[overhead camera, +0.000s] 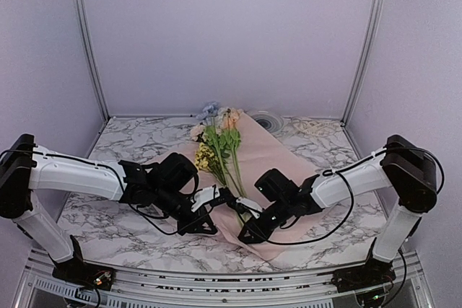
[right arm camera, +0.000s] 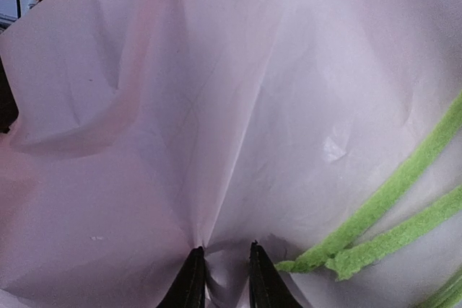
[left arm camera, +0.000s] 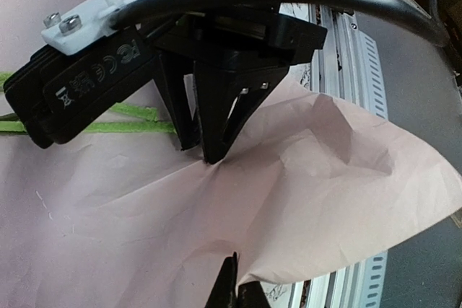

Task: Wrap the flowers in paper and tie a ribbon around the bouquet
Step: Fold the bottom corner of the flattened wrapping paper at the center of the board.

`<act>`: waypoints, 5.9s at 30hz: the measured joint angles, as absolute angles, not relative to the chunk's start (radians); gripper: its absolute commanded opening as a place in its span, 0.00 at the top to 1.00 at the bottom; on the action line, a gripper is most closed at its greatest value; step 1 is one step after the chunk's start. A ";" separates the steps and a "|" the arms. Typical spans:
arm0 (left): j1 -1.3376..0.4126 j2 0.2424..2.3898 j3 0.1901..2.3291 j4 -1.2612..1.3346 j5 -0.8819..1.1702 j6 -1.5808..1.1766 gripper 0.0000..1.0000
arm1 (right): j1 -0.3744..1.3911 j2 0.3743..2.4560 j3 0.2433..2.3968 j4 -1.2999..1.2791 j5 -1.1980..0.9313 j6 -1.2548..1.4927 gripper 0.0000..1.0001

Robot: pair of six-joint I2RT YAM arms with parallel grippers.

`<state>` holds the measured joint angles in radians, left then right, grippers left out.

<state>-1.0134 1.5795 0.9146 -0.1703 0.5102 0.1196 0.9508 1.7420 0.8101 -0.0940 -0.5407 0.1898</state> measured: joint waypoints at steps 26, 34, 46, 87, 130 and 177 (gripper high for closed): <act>-0.959 1.623 0.942 -0.200 0.398 0.150 1.00 | 0.924 1.294 0.797 -0.328 -0.557 0.160 0.33; -0.955 1.623 0.942 -0.204 0.403 0.150 1.00 | 1.011 1.274 0.691 -0.197 -0.473 0.192 0.31; -0.939 1.640 0.942 -0.207 0.402 0.149 1.00 | 1.073 1.432 0.622 -0.136 -0.416 0.200 0.93; -0.951 1.486 0.665 0.028 0.313 -0.009 1.00 | 0.851 1.555 0.816 -0.420 -0.575 0.085 0.58; -0.929 1.513 0.679 0.014 0.350 -0.027 1.00 | 0.774 1.634 0.865 -0.622 -0.530 0.095 0.81; -0.889 1.489 0.608 0.102 0.277 -0.196 0.56 | 0.774 1.703 0.919 -0.187 -0.623 0.107 1.00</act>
<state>-0.8890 1.4887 0.6083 0.1020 0.2768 -0.1959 0.7738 1.7035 0.9188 -0.1871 -0.6228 0.1074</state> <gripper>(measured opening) 0.409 0.006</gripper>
